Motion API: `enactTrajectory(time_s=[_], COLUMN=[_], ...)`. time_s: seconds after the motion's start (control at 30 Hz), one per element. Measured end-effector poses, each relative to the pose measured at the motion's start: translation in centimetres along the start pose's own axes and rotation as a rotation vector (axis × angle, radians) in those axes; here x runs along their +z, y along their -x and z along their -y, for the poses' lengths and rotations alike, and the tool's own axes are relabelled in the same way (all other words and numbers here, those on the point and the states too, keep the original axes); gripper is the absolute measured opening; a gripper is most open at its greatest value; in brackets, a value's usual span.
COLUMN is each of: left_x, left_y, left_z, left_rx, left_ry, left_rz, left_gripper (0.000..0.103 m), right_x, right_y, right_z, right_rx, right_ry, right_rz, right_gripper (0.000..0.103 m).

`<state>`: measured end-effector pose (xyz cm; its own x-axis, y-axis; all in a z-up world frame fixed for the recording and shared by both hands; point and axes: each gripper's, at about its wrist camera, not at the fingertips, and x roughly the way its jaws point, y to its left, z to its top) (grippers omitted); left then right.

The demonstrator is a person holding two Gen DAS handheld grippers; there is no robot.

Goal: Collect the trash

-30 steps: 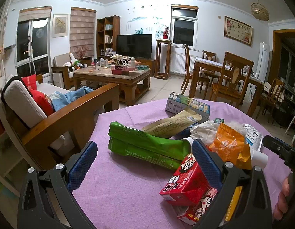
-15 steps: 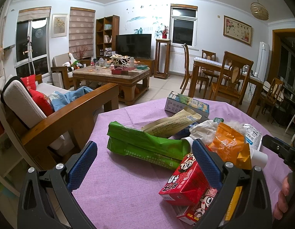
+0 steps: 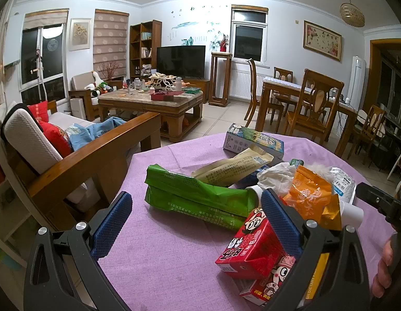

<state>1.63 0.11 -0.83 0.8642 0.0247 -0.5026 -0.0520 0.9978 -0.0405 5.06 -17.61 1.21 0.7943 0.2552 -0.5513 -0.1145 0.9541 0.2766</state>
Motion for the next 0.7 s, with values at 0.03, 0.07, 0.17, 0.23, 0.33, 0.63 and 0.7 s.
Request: enactTrajectory(time_s=[0.03,0.07,0.17,0.23,0.33,0.63,0.7], left_x=[0.0,0.0,0.0,0.0,0.1,2.7,3.1], left_y=[0.0,0.0,0.0,0.0,-0.1,-3.2,-4.8], left_z=[0.0,0.0,0.0,0.0,-0.6,-3.7,-4.0], left_rx=[0.000,0.000,-0.001,-0.003,-0.086,-0.266,-0.277], left_ry=[0.000,0.000,0.001,0.005,0.033,-0.101,-0.161], left_rz=[0.000,-0.001,0.000,0.001,-0.014,-0.134,-0.175], left_gripper=[0.098,0.098,0.098,0.098,0.098,0.098,0.098], right_x=[0.0,0.0,0.1,0.0,-0.1,6.6,8.5], right_y=[0.0,0.0,0.0,-0.4,-1.2,-3.7,-5.3], right_z=[0.0,0.0,0.0,0.2,0.5,-2.6,-3.7], right_rx=[0.000,0.000,0.000,0.001,0.004,0.070,0.106], right_ry=[0.000,0.000,-0.001,-0.002,-0.005,0.224,0.257], right_rz=[0.000,0.000,0.000,-0.001,-0.014,-0.054,-0.091], right_gripper=[0.098,0.098,0.098,0.098,0.098,0.098,0.098])
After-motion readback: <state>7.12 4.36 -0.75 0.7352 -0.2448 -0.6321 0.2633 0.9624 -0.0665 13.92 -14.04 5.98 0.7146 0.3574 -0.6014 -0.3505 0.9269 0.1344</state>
